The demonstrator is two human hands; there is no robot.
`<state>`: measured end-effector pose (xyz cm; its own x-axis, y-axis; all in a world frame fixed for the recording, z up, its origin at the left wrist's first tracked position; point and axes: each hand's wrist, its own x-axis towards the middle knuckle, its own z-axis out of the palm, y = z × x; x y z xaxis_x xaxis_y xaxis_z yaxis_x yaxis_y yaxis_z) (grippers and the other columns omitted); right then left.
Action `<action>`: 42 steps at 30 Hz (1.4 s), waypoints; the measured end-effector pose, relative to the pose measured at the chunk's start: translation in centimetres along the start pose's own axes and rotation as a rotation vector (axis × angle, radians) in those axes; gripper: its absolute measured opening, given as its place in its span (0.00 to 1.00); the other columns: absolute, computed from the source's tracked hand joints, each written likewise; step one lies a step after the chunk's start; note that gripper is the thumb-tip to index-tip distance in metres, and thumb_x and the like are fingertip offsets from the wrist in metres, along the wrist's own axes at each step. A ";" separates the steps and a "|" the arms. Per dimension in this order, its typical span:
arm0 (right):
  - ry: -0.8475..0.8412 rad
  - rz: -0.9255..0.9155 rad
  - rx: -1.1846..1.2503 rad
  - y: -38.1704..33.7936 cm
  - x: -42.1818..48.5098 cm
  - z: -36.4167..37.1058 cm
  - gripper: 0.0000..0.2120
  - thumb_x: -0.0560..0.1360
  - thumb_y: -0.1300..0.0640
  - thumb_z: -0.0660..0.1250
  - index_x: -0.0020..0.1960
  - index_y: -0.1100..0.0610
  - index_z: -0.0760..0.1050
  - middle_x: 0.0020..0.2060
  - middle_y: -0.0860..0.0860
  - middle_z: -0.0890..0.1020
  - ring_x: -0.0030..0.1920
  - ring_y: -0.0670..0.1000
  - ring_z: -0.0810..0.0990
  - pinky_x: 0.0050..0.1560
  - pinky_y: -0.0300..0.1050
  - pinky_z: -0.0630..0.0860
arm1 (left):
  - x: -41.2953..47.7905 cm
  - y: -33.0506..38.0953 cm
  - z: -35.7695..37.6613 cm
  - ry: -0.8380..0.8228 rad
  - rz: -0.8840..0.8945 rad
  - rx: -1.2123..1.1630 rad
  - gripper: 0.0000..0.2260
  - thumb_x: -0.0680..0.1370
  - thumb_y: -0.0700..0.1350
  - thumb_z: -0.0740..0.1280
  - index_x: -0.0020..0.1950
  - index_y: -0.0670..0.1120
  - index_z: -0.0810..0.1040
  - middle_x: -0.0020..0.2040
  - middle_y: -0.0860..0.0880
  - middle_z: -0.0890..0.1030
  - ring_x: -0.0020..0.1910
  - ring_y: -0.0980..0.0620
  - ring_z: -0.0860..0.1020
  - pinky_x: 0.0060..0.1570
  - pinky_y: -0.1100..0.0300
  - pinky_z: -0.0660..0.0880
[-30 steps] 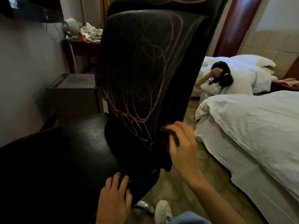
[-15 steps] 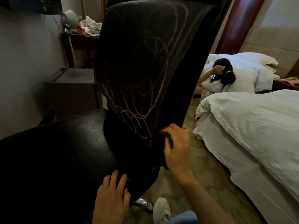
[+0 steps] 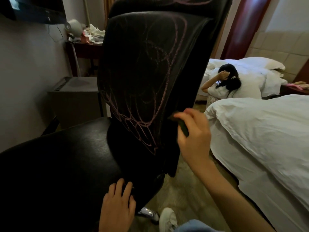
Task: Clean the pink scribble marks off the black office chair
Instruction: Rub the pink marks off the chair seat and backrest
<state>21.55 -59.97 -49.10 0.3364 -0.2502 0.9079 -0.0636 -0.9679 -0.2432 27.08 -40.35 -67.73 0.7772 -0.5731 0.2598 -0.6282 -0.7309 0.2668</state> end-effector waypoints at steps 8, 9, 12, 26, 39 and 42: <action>-0.013 0.046 0.025 0.5 -2.2 3.8 0.11 0.74 0.63 0.63 0.54 0.65 0.79 0.52 0.60 0.80 0.54 0.52 0.74 0.63 0.31 0.63 | 0.1 0.0 -0.1 -0.034 -0.030 -0.006 0.21 0.69 0.53 0.55 0.51 0.47 0.83 0.52 0.44 0.81 0.45 0.44 0.79 0.33 0.55 0.77; -0.028 0.053 0.033 1.0 -3.7 4.2 0.12 0.74 0.63 0.62 0.53 0.65 0.79 0.51 0.60 0.80 0.54 0.53 0.74 0.63 0.32 0.64 | 0.1 0.0 -0.1 -0.029 -0.023 -0.006 0.21 0.69 0.53 0.55 0.52 0.48 0.83 0.53 0.44 0.81 0.45 0.45 0.79 0.33 0.55 0.77; -0.082 0.030 0.024 2.2 -7.5 4.7 0.12 0.74 0.62 0.61 0.52 0.66 0.79 0.50 0.60 0.81 0.51 0.53 0.75 0.57 0.40 0.72 | 0.0 -0.2 0.1 0.003 -0.006 -0.003 0.21 0.70 0.53 0.56 0.54 0.47 0.82 0.54 0.44 0.80 0.48 0.45 0.76 0.36 0.54 0.77; -0.073 0.090 0.079 0.2 -3.6 1.4 0.11 0.73 0.62 0.62 0.52 0.63 0.79 0.49 0.58 0.78 0.51 0.51 0.74 0.58 0.30 0.65 | -0.1 -0.2 0.2 -0.021 -0.001 0.003 0.21 0.70 0.53 0.56 0.53 0.47 0.82 0.53 0.44 0.81 0.46 0.45 0.79 0.35 0.54 0.77; 0.021 -0.121 -0.123 -1.0 6.4 3.2 0.11 0.73 0.63 0.62 0.52 0.64 0.79 0.50 0.60 0.77 0.46 0.55 0.71 0.47 0.41 0.66 | 0.1 -0.5 0.2 -0.029 0.003 -0.021 0.21 0.68 0.54 0.56 0.51 0.48 0.83 0.53 0.45 0.81 0.45 0.46 0.78 0.32 0.56 0.75; -0.070 -0.201 -0.106 -0.6 1.5 3.9 0.12 0.71 0.65 0.61 0.52 0.65 0.78 0.52 0.61 0.78 0.47 0.55 0.72 0.48 0.46 0.71 | 0.0 -0.4 0.3 -0.027 0.001 -0.012 0.21 0.69 0.53 0.56 0.51 0.48 0.83 0.53 0.45 0.81 0.45 0.45 0.79 0.34 0.55 0.76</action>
<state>25.74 -59.63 -48.89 0.4166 -0.0531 0.9075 -0.0853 -0.9962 -0.0192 27.33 -40.15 -68.11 0.7772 -0.5837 0.2350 -0.6292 -0.7259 0.2780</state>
